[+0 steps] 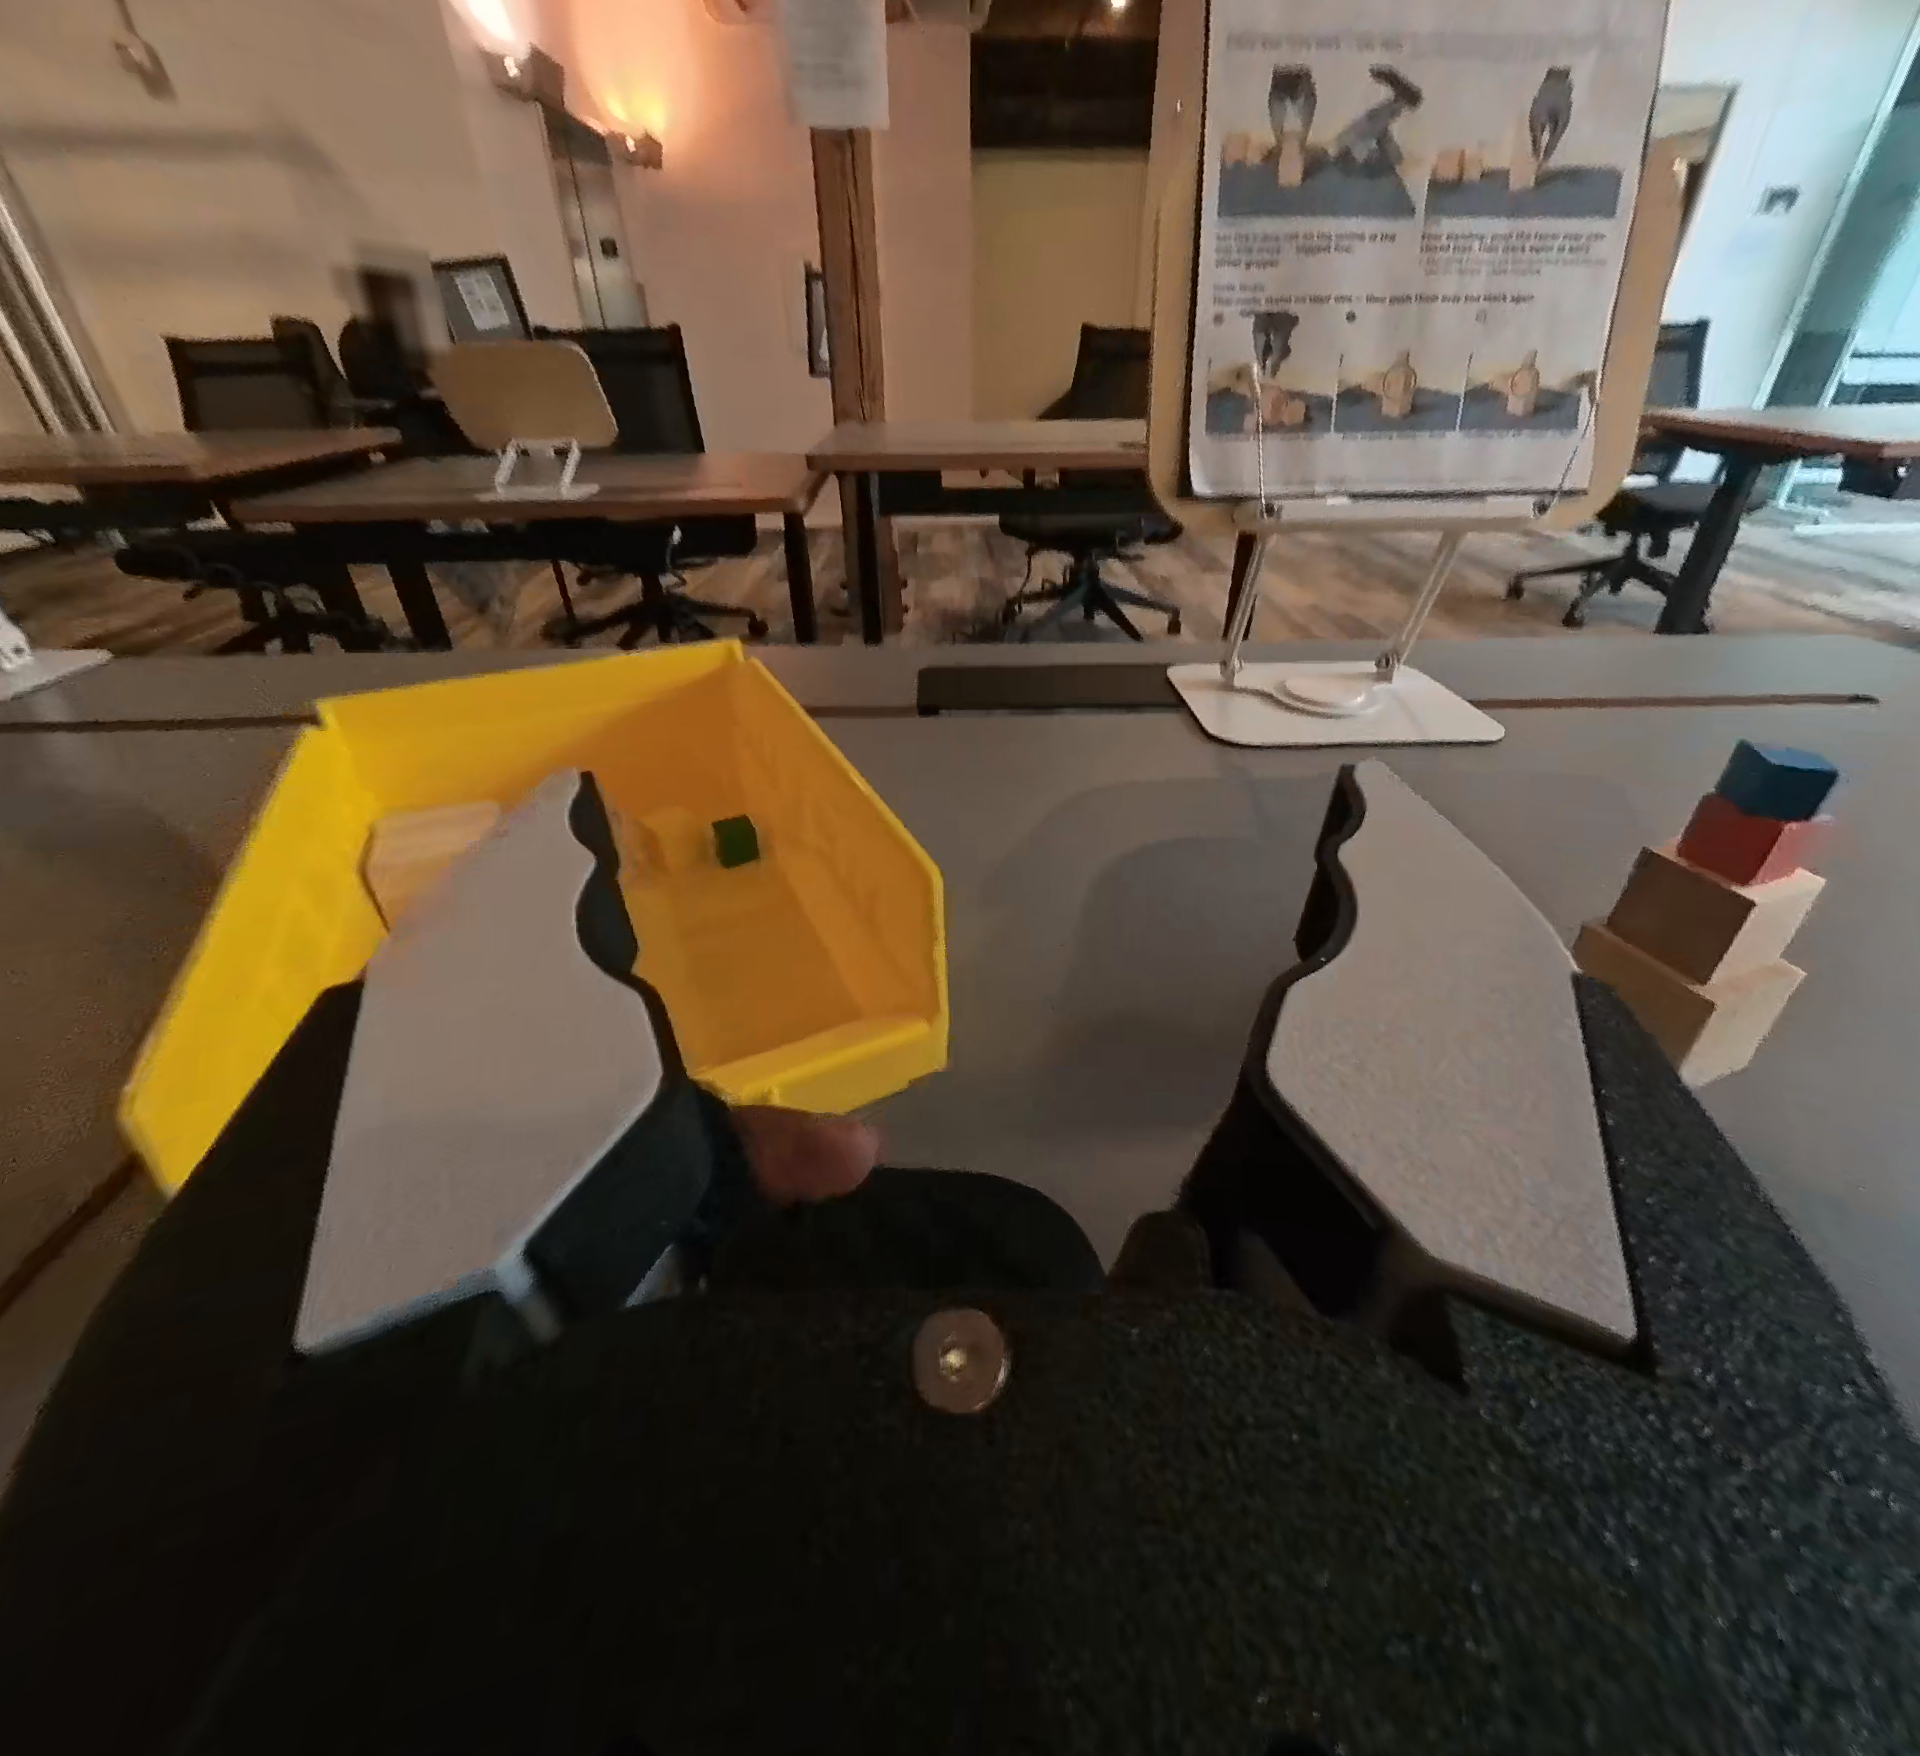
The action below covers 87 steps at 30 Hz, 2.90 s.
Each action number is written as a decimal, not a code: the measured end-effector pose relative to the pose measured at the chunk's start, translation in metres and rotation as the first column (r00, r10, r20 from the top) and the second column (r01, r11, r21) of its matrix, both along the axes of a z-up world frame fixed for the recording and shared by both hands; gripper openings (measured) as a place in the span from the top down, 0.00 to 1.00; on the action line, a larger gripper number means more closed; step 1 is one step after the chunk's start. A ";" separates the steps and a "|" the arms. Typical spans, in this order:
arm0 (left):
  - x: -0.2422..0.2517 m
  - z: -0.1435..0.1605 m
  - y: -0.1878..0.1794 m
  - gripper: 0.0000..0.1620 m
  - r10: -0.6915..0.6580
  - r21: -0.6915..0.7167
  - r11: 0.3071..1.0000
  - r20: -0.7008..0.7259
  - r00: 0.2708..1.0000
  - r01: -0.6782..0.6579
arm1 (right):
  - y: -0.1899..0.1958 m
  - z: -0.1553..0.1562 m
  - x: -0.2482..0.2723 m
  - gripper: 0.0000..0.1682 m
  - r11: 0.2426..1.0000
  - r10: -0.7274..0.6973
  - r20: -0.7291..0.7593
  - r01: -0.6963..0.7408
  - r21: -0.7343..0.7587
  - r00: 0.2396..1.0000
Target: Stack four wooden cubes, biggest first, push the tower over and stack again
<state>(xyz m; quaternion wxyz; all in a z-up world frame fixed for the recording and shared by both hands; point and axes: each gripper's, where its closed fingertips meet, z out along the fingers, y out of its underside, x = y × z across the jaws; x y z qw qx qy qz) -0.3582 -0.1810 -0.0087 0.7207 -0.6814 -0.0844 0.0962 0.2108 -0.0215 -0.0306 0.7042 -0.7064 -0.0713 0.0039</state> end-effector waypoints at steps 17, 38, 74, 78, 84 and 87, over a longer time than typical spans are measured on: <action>0.010 -0.005 -0.045 0.25 -0.032 0.039 0.999 -0.088 0.996 0.035 | -0.029 -0.007 0.030 0.21 0.997 -0.070 0.020 0.069 0.042 0.997; 0.123 -0.033 0.027 0.61 -0.494 -0.081 0.867 -0.006 0.870 0.492 | -0.030 -0.039 -0.004 0.35 0.984 0.165 0.083 -0.157 -0.088 0.983; 0.197 -0.142 0.128 1.00 -0.966 -0.966 0.000 -0.067 -0.249 0.258 | -0.025 -0.056 0.009 0.40 0.979 0.165 0.060 -0.156 -0.133 0.984; 0.201 -0.145 0.133 1.00 -0.910 -0.980 -0.030 -0.054 -0.411 0.197 | -0.024 -0.059 0.010 0.40 0.978 0.160 0.063 -0.149 -0.145 0.985; 0.201 -0.149 0.139 1.00 -0.830 -0.996 -0.020 -0.033 -0.557 0.088 | -0.021 -0.062 0.010 0.40 0.977 0.154 0.071 -0.141 -0.158 0.986; 0.202 -0.149 0.138 1.00 -0.804 -0.998 -0.022 -0.018 -0.595 0.060 | -0.019 -0.064 0.011 0.40 0.977 0.151 0.072 -0.138 -0.164 0.986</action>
